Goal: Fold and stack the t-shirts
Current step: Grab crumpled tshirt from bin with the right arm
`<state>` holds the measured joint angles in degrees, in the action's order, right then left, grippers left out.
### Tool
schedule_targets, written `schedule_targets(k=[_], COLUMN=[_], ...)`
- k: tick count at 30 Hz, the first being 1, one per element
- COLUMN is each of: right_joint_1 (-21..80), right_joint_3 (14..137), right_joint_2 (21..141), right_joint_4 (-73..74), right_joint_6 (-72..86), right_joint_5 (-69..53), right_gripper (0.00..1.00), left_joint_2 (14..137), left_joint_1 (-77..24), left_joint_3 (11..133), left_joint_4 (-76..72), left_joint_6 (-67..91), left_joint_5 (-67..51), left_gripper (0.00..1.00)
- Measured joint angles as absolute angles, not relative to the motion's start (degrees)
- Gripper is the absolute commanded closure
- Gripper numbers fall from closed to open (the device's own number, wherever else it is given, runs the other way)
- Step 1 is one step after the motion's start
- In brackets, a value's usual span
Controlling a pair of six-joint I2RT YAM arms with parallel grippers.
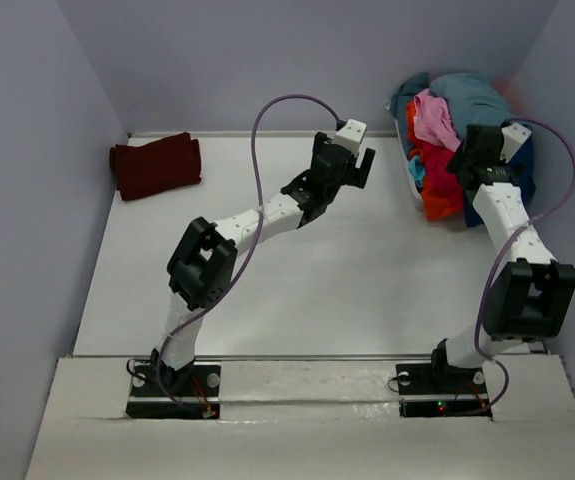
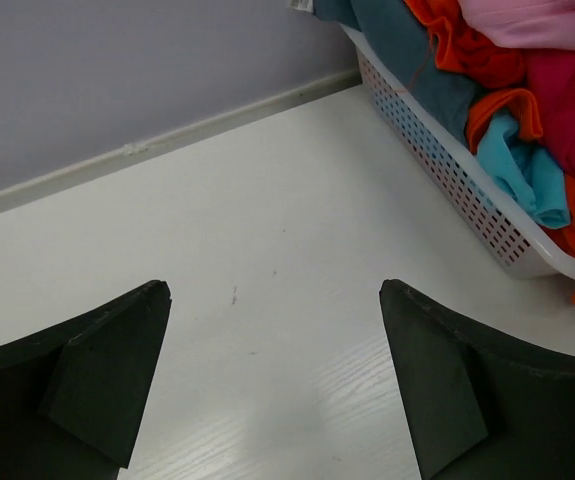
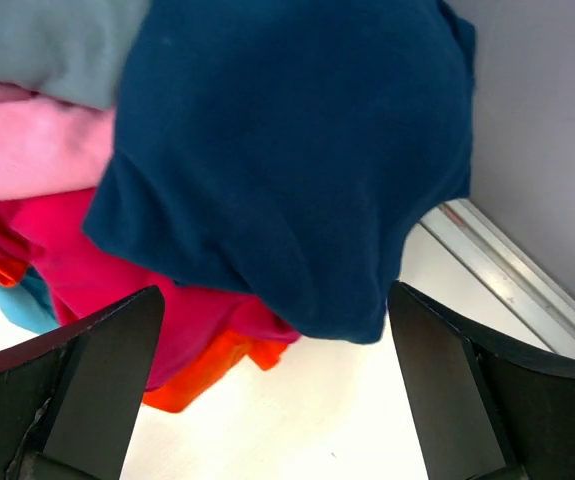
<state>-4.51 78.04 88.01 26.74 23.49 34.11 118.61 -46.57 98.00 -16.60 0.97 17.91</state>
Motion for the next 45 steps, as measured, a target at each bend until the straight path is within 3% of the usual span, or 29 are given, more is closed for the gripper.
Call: schedule_targets(k=[14, 22, 27, 28, 30, 32, 38, 45], right_joint_1=[-4.5, -4.5, -4.7, -4.8, -5.0, -5.2, -5.3, -5.7], right_joint_3=[92.6, 93.7, 93.4, 93.1, 92.9, 92.8, 92.8, 92.8], right_joint_2=[97.7, 101.4, 101.6, 101.3, 101.2, 101.2, 101.2, 101.2], right_joint_4=[27.9, 28.8, 29.8, 29.7, 29.9, 30.0, 30.2, 30.7], right_joint_6=[23.8, 24.3, 25.6, 26.0, 26.3, 27.0, 28.1, 28.6], right_joint_5=[32.2, 32.2, 32.8, 32.9, 33.0, 33.3, 33.9, 34.1], right_gripper=[0.01, 0.05, 0.25, 0.34, 0.42, 0.57, 0.91, 0.93], left_joint_2=[118.5, 118.5, 118.5, 118.5, 118.5, 118.5, 118.5, 118.5], left_joint_1=[-46.5, -46.5, -46.5, -46.5, -46.5, -46.5, -46.5, -46.5], left_joint_3=[101.3, 101.3, 101.3, 101.3, 101.3, 101.3, 101.3, 101.3], left_joint_4=[-16.9, -16.7, -16.7, -16.7, -16.7, -16.7, -16.8, -16.9], left_joint_6=[-1.9, -3.0, -3.2, -3.2, -3.3, -3.3, -3.6, -3.8], left_joint_5=[18.1, 18.5, 18.5, 18.5, 18.6, 18.6, 18.7, 18.8], left_gripper=[0.01, 0.01, 0.01, 0.01, 0.01, 0.01, 0.01, 0.01])
